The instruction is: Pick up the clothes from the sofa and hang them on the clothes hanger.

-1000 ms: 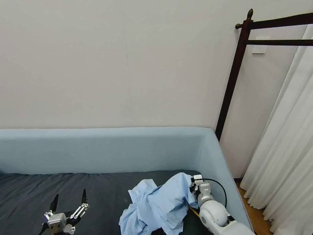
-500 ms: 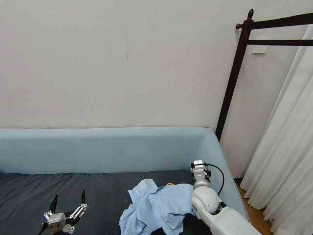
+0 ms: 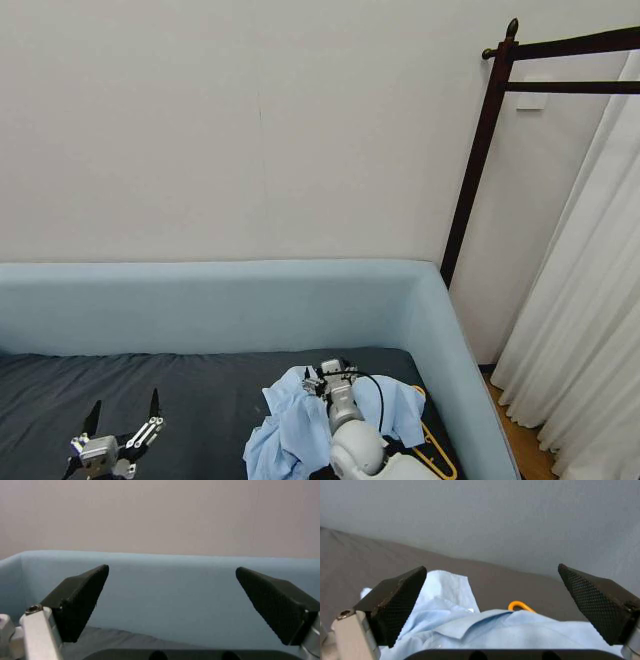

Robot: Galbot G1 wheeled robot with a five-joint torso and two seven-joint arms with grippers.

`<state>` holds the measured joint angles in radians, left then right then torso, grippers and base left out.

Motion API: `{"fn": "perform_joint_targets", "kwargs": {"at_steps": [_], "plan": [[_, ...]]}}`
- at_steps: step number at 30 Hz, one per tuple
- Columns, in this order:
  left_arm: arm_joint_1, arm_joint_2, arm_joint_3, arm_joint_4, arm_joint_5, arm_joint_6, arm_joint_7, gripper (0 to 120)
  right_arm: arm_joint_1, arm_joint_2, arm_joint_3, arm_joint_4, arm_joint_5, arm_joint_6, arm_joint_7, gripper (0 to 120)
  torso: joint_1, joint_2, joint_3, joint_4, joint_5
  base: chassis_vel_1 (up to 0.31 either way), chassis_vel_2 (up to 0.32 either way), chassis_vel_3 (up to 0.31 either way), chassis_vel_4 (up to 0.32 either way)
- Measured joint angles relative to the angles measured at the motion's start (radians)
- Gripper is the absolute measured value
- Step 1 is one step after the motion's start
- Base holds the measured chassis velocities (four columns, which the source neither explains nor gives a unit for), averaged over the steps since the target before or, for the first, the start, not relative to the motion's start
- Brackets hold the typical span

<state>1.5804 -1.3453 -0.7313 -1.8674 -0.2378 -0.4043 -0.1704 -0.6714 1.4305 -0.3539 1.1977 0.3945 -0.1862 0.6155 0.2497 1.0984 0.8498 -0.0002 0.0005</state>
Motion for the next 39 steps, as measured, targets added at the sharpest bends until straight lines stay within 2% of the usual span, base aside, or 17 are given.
{"fn": "perform_joint_targets", "kwargs": {"at_steps": [3,9,14,20,26,32,39], "plan": [[0.008,-0.002,-0.010,-0.013,0.000,0.002,0.000,100,0.006,0.061,0.002,-0.100,-0.044,0.024,0.012,100,0.000,0.000,0.000,0.0001,0.0003,0.000,0.000,0.000,0.000],[0.019,-0.008,-0.020,-0.023,0.003,0.003,0.000,100,0.009,0.127,0.012,-0.194,-0.080,0.027,0.025,100,0.000,0.000,0.000,0.0001,0.0003,0.000,0.000,0.000,0.000],[0.026,-0.018,-0.024,-0.030,0.007,0.003,0.000,100,0.004,0.178,0.031,-0.278,-0.126,-0.012,0.078,100,0.000,0.000,0.000,0.0001,0.0005,0.000,0.000,0.000,0.000],[0.026,-0.029,-0.014,-0.028,0.019,-0.002,0.000,100,-0.001,0.182,0.059,-0.351,-0.190,-0.007,0.092,100,0.000,0.000,0.000,-0.0002,0.0005,0.000,0.000,0.000,0.000],[0.019,-0.034,-0.006,-0.020,0.024,-0.003,0.000,100,-0.014,0.181,0.083,-0.400,-0.227,0.070,0.062,100,0.000,0.000,0.000,-0.0001,0.0005,0.000,0.000,0.000,0.000],[0.011,-0.030,-0.004,-0.011,0.022,-0.004,0.000,100,-0.035,0.179,0.072,-0.369,-0.224,0.111,0.043,100,0.000,0.000,0.000,0.0000,0.0006,0.000,0.000,0.000,0.000],[0.003,-0.029,0.001,-0.001,0.022,-0.004,0.000,100,-0.059,0.179,0.046,-0.333,-0.221,0.101,0.041,100,0.000,0.000,0.000,0.0001,0.0005,0.000,0.000,0.000,0.000]]}}
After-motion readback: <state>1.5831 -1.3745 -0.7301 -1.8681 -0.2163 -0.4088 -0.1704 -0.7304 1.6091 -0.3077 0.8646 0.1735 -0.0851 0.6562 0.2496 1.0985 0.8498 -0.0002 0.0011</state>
